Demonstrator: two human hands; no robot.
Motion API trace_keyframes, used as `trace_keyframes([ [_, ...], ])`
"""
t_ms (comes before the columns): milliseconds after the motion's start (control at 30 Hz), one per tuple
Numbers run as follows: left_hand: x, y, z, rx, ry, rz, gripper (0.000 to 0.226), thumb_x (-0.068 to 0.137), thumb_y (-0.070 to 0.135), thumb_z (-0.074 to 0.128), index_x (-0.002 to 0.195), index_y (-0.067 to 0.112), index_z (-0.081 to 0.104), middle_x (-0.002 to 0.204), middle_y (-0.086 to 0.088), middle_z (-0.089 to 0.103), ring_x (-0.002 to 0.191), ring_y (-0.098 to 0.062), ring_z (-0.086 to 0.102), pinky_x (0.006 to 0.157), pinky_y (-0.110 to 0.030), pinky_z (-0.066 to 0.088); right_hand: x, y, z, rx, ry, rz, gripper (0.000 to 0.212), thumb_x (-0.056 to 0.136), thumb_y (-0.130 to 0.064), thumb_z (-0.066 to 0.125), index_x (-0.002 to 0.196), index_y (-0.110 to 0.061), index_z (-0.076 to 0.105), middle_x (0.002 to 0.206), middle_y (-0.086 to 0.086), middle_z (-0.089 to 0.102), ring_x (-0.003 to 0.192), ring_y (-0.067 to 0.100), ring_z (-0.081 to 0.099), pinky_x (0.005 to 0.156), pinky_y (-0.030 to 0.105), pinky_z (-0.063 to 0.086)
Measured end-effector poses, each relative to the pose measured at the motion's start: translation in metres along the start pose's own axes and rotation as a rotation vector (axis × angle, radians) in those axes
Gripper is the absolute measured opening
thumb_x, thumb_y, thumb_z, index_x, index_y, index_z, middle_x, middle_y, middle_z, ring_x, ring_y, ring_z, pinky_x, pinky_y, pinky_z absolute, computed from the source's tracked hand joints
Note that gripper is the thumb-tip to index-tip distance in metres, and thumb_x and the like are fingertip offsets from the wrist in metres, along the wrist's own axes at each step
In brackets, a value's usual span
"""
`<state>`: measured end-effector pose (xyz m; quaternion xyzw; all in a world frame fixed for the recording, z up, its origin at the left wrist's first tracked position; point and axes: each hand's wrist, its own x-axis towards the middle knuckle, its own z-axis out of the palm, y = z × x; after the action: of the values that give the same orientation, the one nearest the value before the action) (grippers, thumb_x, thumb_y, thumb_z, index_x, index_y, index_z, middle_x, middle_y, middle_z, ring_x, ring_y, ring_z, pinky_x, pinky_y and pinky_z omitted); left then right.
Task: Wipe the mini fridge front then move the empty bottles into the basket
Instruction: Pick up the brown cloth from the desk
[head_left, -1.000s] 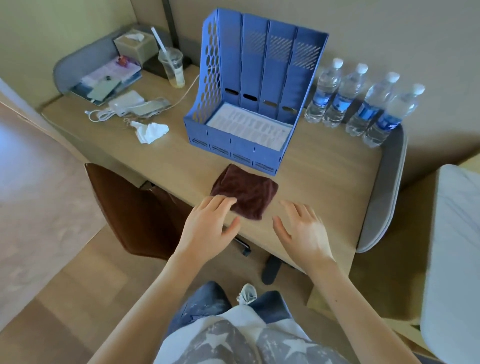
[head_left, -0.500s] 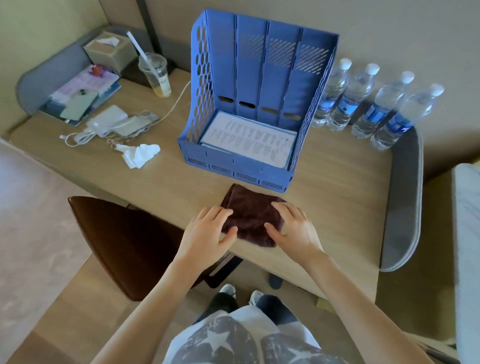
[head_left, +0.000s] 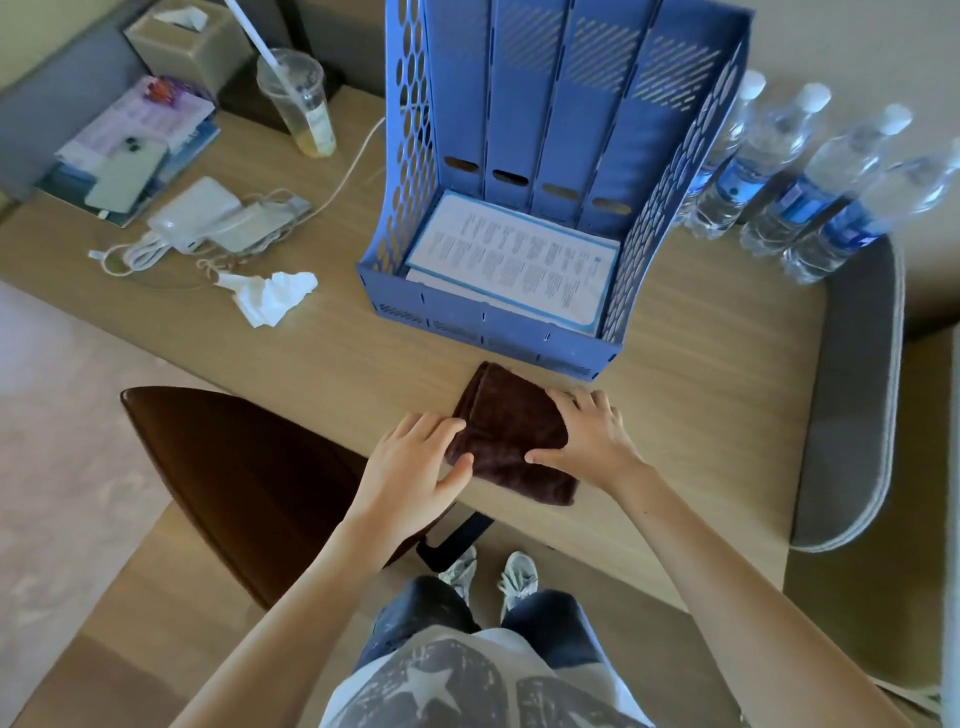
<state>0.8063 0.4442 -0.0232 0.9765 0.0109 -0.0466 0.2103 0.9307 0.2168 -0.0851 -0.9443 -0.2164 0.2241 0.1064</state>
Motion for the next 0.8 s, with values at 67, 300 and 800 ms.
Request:
trace_keyframes([
  [67, 0.002, 0.000, 0.000, 0.000, -0.010, 0.001, 0.045, 0.092, 0.039, 0.049, 0.124, 0.012, 0.064, 0.118, 0.001, 0.066, 0.108, -0.022, 0.059, 0.085, -0.035, 0.049, -0.003, -0.002, 0.000, 0.137, -0.048, 0.049, 0.094, 0.071, -0.065, 0.074, 0.149, -0.029, 0.035, 0.138, 0.006, 0.044, 0.126, 0.031, 0.045, 0.102, 0.044, 0.042],
  [300, 0.003, -0.002, 0.000, 0.007, -0.007, 0.003, 0.036, 0.093, 0.034, 0.058, 0.122, 0.013, 0.065, 0.116, 0.002, 0.065, 0.106, -0.021, 0.059, 0.083, -0.034, 0.048, -0.020, -0.004, 0.005, 0.505, -0.014, 0.012, 0.080, 0.072, -0.041, 0.084, 0.134, -0.058, 0.036, 0.124, -0.006, 0.061, 0.106, 0.020, 0.061, 0.090, 0.039, 0.053],
  [800, -0.001, 0.015, -0.020, -0.046, 0.080, 0.110, 0.034, 0.093, 0.034, 0.055, 0.114, 0.010, 0.067, 0.110, 0.001, 0.067, 0.101, -0.025, 0.061, 0.077, -0.035, 0.051, -0.087, -0.041, -0.008, 0.883, 0.364, 0.077, 0.042, 0.075, -0.024, 0.087, 0.110, -0.038, 0.068, 0.100, -0.022, 0.069, 0.094, -0.001, 0.065, 0.080, 0.012, 0.049],
])
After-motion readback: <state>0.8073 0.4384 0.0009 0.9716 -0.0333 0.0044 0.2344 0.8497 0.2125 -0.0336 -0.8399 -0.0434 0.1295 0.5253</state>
